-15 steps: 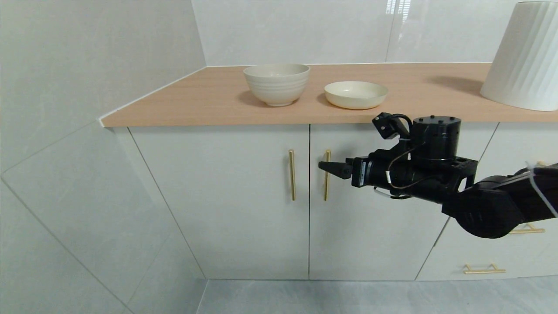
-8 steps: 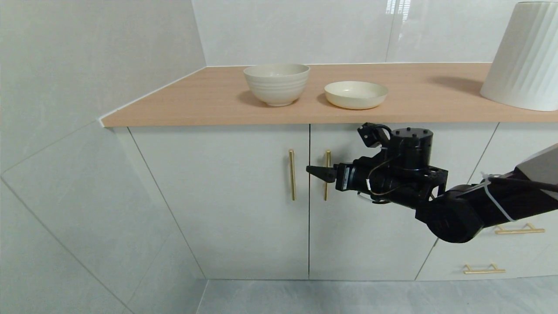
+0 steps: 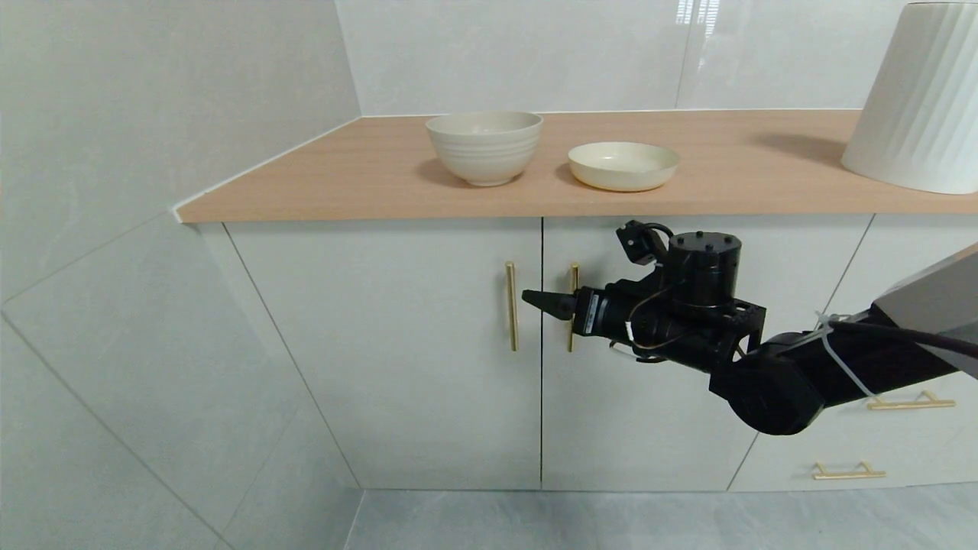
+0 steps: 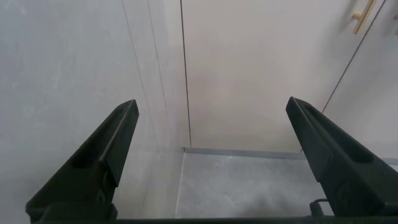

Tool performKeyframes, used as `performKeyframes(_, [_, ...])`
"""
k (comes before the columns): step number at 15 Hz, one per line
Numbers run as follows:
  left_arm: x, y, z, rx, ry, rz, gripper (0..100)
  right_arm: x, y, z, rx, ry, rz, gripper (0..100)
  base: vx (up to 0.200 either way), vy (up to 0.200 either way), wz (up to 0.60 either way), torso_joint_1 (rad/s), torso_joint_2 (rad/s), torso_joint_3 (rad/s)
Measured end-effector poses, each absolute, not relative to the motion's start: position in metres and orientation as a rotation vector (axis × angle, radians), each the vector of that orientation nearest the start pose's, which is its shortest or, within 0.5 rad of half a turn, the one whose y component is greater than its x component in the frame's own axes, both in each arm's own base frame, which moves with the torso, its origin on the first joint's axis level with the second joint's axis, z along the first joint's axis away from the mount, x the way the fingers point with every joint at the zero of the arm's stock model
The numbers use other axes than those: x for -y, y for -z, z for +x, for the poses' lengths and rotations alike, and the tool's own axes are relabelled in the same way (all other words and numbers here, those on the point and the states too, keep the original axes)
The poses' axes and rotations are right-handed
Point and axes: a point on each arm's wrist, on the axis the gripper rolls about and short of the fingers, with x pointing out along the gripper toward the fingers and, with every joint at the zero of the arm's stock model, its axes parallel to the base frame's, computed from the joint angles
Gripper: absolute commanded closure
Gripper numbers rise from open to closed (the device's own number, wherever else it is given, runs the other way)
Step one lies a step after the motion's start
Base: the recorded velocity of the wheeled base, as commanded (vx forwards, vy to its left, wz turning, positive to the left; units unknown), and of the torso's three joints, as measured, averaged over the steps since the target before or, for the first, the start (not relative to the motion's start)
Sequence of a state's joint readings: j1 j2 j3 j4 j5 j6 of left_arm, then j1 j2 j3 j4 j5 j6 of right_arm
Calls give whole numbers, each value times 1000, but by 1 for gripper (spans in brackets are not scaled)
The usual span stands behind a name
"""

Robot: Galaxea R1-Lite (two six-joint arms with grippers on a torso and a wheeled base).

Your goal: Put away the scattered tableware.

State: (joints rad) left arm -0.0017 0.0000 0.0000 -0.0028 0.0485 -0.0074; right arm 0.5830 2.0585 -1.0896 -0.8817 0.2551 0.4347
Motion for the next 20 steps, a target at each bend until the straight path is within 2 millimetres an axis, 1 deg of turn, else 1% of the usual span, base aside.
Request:
performKeyframes(3, [-1, -76, -23, 3, -47, -7, 0, -225, -156, 322, -301, -857, 409, 0, 0, 0, 0, 0, 0, 0])
performKeyframes(7, [-1, -76, -23, 3, -47, -8, 0, -210, -158, 293, -376, -1001, 402, 0, 0, 0, 0, 0, 0, 0])
performKeyframes(11, [-1, -76, -23, 3, -47, -8, 0, -189, -158, 260, -417, -1010, 393, 0, 0, 0, 0, 0, 0, 0])
performKeyframes(13, [-1, -76, -23, 3, -47, -5, 0, -176, -154, 242, -438, -1007, 369, 0, 0, 0, 0, 0, 0, 0])
performKeyframes(15, [-1, -76, -23, 3, -47, -5, 0, -165, -151, 227, -415, -1008, 342, 0, 0, 0, 0, 0, 0, 0])
performKeyframes(18, [-1, -76, -23, 3, -47, 5, 0, -153, -151, 208, -387, -1032, 337, 0, 0, 0, 0, 0, 0, 0])
performKeyframes(20, [-1, -76, -23, 3, -47, 3, 0, -151, -151, 203, -397, -1068, 338, 0, 0, 0, 0, 0, 0, 0])
